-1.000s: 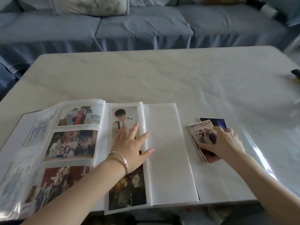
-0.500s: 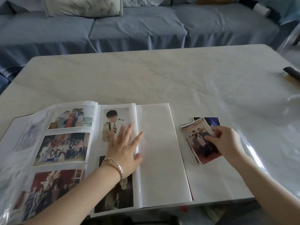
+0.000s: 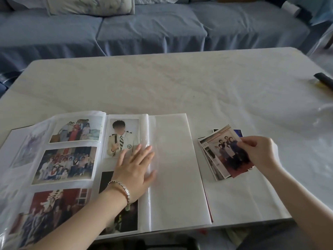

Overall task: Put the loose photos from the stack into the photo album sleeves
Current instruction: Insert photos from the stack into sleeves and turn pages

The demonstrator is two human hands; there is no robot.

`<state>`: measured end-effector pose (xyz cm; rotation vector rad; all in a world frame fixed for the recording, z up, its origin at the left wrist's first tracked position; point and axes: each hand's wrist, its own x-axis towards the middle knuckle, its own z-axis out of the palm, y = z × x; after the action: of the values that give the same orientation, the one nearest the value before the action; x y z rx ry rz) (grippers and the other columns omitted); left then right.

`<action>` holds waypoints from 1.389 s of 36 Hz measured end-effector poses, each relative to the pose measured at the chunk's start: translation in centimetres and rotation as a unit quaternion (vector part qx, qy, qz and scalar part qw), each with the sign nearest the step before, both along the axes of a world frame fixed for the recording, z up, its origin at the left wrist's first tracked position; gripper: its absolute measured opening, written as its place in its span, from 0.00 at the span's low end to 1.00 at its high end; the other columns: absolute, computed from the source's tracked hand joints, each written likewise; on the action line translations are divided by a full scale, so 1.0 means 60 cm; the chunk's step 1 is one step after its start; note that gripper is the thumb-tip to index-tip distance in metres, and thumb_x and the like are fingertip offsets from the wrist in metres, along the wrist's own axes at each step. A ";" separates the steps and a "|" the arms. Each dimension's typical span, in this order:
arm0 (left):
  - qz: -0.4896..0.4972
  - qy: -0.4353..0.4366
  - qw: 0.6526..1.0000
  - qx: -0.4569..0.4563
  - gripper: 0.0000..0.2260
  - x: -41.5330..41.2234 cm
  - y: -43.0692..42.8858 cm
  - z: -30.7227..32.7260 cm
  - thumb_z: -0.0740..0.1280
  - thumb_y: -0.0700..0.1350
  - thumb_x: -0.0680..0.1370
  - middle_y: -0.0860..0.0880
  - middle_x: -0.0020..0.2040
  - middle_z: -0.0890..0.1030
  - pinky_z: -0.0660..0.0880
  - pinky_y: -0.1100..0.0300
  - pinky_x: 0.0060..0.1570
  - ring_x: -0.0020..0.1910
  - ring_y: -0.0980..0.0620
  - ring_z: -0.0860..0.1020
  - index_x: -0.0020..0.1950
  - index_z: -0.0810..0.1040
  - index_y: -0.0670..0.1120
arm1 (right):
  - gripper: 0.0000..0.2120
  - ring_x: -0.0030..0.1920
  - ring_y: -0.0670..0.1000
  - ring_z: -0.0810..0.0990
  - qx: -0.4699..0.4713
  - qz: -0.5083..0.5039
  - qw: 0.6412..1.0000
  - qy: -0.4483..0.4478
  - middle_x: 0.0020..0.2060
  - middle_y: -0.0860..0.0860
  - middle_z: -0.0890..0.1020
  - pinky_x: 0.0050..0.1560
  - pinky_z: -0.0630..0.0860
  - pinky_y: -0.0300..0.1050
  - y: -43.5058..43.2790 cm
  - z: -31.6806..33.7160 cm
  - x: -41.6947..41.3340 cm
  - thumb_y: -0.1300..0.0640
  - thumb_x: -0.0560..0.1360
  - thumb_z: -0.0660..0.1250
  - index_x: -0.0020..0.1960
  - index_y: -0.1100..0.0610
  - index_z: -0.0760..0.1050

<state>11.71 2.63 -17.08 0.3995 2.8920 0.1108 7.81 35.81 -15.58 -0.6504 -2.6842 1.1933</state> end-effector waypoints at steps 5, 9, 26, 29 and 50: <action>0.020 0.004 0.999 0.030 0.22 -0.004 0.014 -0.002 0.50 0.55 0.81 0.59 0.77 0.47 0.37 0.47 0.71 0.76 0.54 0.40 0.75 0.54 0.56 | 0.08 0.35 0.47 0.79 -0.093 -0.035 0.995 0.022 0.40 0.56 0.83 0.45 0.77 0.41 -0.001 0.028 -0.008 0.62 0.69 0.74 0.48 0.57 0.83; -0.048 0.102 0.986 0.122 0.22 -0.007 0.021 0.013 0.65 0.33 0.72 0.51 0.66 0.73 0.58 0.47 0.71 0.71 0.43 0.63 0.65 0.75 0.47 | 0.05 0.22 0.40 0.77 -0.256 -0.055 0.964 0.052 0.30 0.48 0.82 0.23 0.73 0.32 -0.039 0.065 -0.009 0.65 0.70 0.71 0.45 0.58 0.81; 0.251 -0.057 0.834 0.487 0.03 -0.020 0.023 0.040 0.71 0.46 0.73 0.52 0.39 0.83 0.75 0.67 0.40 0.41 0.55 0.81 0.42 0.78 0.48 | 0.15 0.39 0.49 0.84 -0.305 0.135 0.942 -0.031 0.37 0.45 0.85 0.39 0.82 0.49 -0.265 0.025 0.025 0.65 0.79 0.58 0.52 0.50 0.79; 0.311 0.006 0.830 0.463 0.04 -0.031 0.018 0.035 0.69 0.41 0.74 0.52 0.38 0.81 0.73 0.69 0.34 0.38 0.57 0.79 0.41 0.76 0.47 | 0.19 0.48 0.46 0.81 -0.241 0.163 0.957 -0.007 0.46 0.46 0.83 0.53 0.77 0.40 -0.257 0.016 0.032 0.67 0.78 0.55 0.65 0.53 0.71; 0.209 0.250 0.879 0.347 0.28 -0.089 0.014 0.065 0.61 0.32 0.76 0.42 0.30 0.77 0.62 0.66 0.25 0.24 0.53 0.64 0.74 0.61 0.48 | 0.15 0.63 0.59 0.74 0.129 0.300 0.936 0.135 0.60 0.58 0.78 0.65 0.65 0.57 -0.225 -0.062 0.065 0.69 0.70 0.69 0.57 0.64 0.79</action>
<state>6.37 3.47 -13.18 -0.1391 3.2967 1.3214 11.73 22.31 -19.28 0.3769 -2.7923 0.9041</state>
